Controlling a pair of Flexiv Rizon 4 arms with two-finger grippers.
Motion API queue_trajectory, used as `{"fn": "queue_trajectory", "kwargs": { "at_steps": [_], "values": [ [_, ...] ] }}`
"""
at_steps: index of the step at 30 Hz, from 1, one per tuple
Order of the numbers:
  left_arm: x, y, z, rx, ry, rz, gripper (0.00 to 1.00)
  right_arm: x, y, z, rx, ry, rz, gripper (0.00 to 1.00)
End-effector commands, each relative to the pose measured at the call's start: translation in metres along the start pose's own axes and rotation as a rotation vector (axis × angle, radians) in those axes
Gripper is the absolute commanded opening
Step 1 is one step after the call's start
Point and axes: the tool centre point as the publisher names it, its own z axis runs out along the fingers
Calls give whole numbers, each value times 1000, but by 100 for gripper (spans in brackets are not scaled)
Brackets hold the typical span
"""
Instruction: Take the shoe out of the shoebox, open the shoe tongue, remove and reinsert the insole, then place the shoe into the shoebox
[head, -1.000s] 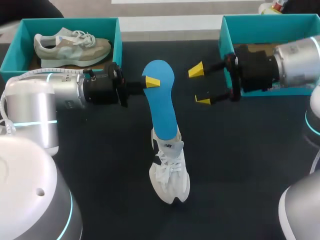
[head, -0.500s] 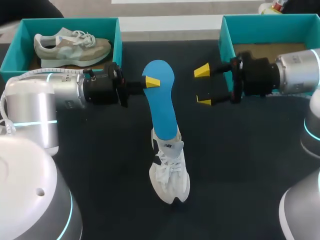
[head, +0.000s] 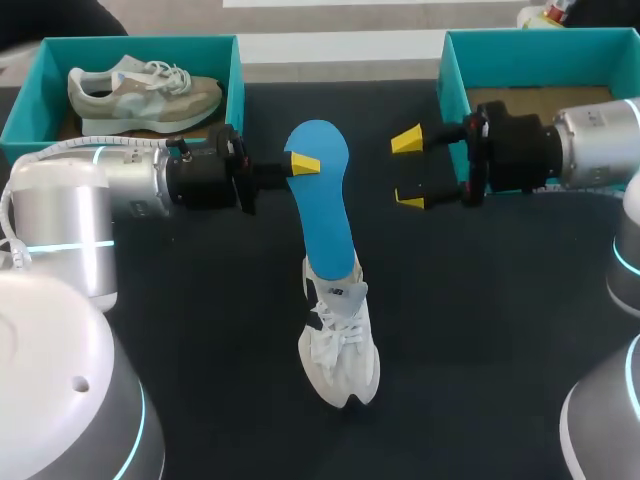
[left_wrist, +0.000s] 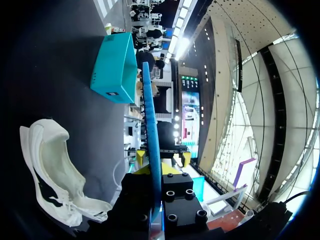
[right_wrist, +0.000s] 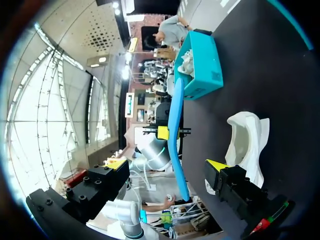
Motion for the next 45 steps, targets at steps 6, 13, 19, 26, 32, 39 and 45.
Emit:
{"fn": "queue_trajectory", "kwargs": {
  "at_steps": [6, 13, 19, 26, 32, 39, 45],
  "values": [
    [14, 3, -1, -133, 59, 411, 0, 0, 1, 2, 0, -2, 1, 100],
    [26, 3, -5, -218, -3, 953, 0, 0, 1, 2, 0, -2, 1, 100],
    [34, -3, -7, -205, -20, 1347, 0, 0, 1, 2, 0, -2, 1, 100],
    [44, -10, -8, -207, -15, 1854, 0, 0, 1, 2, 0, -2, 1, 100],
    [44, -14, -8, -118, 89, 2159, 0, 0, 1, 2, 0, -2, 1, 100],
    [51, -13, -9, -3, 194, 2223, 0, 0, 1, 2, 0, -2, 1, 100],
    [51, -13, -9, -3, 194, 2223, 0, 0, 1, 2, 0, -2, 1, 100]
  ]
}}
